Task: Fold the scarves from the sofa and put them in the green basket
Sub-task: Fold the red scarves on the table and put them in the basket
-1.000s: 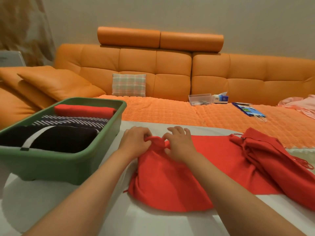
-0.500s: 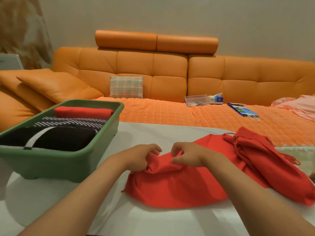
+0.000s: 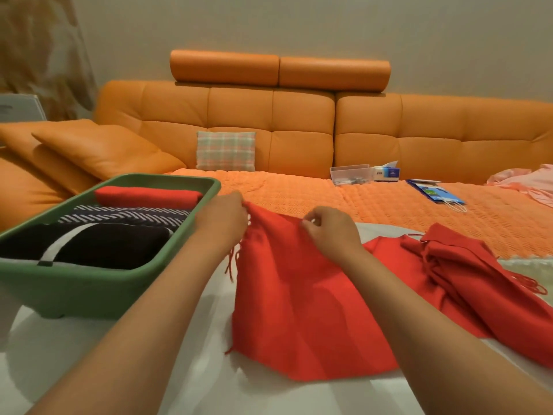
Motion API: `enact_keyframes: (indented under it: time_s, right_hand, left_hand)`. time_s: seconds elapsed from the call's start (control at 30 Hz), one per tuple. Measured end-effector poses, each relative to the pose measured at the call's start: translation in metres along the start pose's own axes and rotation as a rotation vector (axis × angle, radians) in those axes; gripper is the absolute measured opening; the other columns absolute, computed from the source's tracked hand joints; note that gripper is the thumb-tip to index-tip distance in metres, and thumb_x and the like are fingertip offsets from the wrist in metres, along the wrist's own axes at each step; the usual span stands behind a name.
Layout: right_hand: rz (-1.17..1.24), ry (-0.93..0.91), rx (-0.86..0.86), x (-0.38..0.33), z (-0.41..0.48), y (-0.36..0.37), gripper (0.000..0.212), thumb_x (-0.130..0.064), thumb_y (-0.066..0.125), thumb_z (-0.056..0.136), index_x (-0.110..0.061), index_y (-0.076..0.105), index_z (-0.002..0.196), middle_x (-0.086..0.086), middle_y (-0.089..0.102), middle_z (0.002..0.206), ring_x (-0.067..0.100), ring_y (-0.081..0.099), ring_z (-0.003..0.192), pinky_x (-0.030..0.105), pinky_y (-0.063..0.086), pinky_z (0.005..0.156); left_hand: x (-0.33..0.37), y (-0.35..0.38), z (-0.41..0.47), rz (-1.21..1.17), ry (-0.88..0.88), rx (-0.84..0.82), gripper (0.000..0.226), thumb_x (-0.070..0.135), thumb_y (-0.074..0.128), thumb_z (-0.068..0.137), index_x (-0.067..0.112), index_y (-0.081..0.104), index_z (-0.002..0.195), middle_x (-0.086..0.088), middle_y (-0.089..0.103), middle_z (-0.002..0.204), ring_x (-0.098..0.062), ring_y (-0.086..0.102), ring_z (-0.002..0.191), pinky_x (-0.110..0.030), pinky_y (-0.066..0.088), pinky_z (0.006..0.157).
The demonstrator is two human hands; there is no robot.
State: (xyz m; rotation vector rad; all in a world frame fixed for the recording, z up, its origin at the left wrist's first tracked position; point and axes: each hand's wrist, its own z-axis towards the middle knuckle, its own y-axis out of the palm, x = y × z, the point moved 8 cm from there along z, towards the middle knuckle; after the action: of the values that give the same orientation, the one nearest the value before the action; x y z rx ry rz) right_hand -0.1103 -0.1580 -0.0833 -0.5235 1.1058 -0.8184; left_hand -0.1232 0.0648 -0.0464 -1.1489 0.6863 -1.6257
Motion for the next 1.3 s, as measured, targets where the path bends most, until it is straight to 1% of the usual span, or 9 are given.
enact_keyframes:
  time_s: [0.13,0.23,0.43,0.53,0.73,0.87,1.03,1.17,1.3]
  right_hand:
    - [0.022,-0.020,-0.169,-0.013,0.003,0.039,0.068,-0.029,0.058,0.096,-0.020,0.028,0.156,0.002,0.044,0.154,0.022,0.042,0.141,0.039,0.028,0.117]
    - [-0.175,-0.001,-0.384,-0.002,-0.005,0.069,0.092,-0.031,0.059,0.093,-0.021,-0.004,0.160,0.000,0.015,0.166,0.020,0.018,0.152,0.057,0.008,0.121]
    - [-0.325,-0.099,-0.514,0.009,-0.020,0.093,0.068,-0.031,0.053,0.095,-0.024,0.026,0.157,0.001,0.034,0.160,0.022,0.035,0.145,0.044,0.030,0.117]
    - [-0.385,-0.130,-0.598,0.010,-0.035,0.108,0.067,-0.038,0.054,0.095,-0.023,0.029,0.156,0.005,0.032,0.161,0.022,0.033,0.146,0.038,0.028,0.118]
    - [-0.370,-0.261,-0.445,-0.014,-0.058,0.091,0.044,-0.034,0.053,0.094,-0.026,0.050,0.137,0.007,0.048,0.136,0.027,0.047,0.129,0.040,0.039,0.105]
    - [-0.302,-0.305,-0.449,-0.036,-0.074,0.077,0.015,-0.039,0.062,0.087,-0.029,0.061,0.098,-0.001,0.055,0.104,0.023,0.058,0.099,0.035,0.045,0.087]
    - [-0.308,-0.256,-0.572,-0.023,-0.093,0.077,0.024,-0.044,0.064,0.084,-0.033,0.062,0.106,-0.003,0.052,0.108,0.018,0.052,0.103,0.031,0.043,0.091]
    - [-0.170,-0.202,-0.584,-0.022,-0.102,0.063,0.053,-0.036,0.067,0.084,-0.030,0.053,0.135,-0.005,0.049,0.124,0.014,0.052,0.114,0.027,0.040,0.099]
    - [-0.186,-0.198,-0.545,-0.013,-0.111,0.047,0.059,-0.027,0.066,0.077,-0.030,0.049,0.134,-0.007,0.043,0.133,0.013,0.044,0.125,0.032,0.035,0.108]
  left_hand:
    - [-0.039,0.015,0.005,-0.647,-0.339,0.160,0.034,0.014,0.047,0.097,0.018,0.035,0.129,-0.013,0.059,0.115,-0.031,0.062,0.092,-0.045,0.055,0.083]
    - [-0.029,0.032,-0.005,-0.603,-0.155,0.103,0.055,0.006,0.046,0.097,0.021,0.028,0.148,0.002,0.044,0.135,-0.013,0.047,0.113,-0.024,0.033,0.098]
    - [-0.019,0.104,-0.043,-0.039,0.319,-0.422,0.052,0.018,0.049,0.096,0.032,0.045,0.145,0.002,0.036,0.156,-0.018,0.031,0.145,-0.041,0.027,0.117]
    - [-0.041,0.125,-0.067,0.242,0.229,-0.702,0.059,0.053,0.036,0.100,0.037,0.022,0.155,-0.001,0.010,0.165,-0.023,0.008,0.152,-0.048,0.011,0.122]
    - [-0.035,0.073,-0.064,0.067,0.340,-0.266,0.033,0.026,0.054,0.083,0.028,0.051,0.116,0.003,0.049,0.121,-0.025,0.049,0.115,-0.039,0.043,0.095]
    - [-0.020,0.076,-0.094,0.039,0.468,-0.579,0.021,0.049,0.066,0.067,0.035,0.055,0.079,0.013,0.051,0.090,-0.011,0.052,0.089,-0.029,0.045,0.081]
    - [-0.035,0.072,-0.091,0.176,0.317,-0.641,0.026,0.007,0.056,0.086,0.024,0.072,0.100,0.002,0.067,0.102,-0.019,0.062,0.093,-0.022,0.044,0.077]
    - [-0.044,0.059,-0.101,0.538,0.188,-0.729,0.037,0.009,0.052,0.095,0.005,0.058,0.131,-0.014,0.059,0.132,-0.031,0.059,0.116,-0.036,0.047,0.098]
    - [-0.015,0.046,-0.103,0.441,0.304,-0.520,0.029,0.007,0.048,0.091,0.013,0.067,0.112,-0.011,0.063,0.117,-0.030,0.062,0.107,-0.037,0.049,0.091]
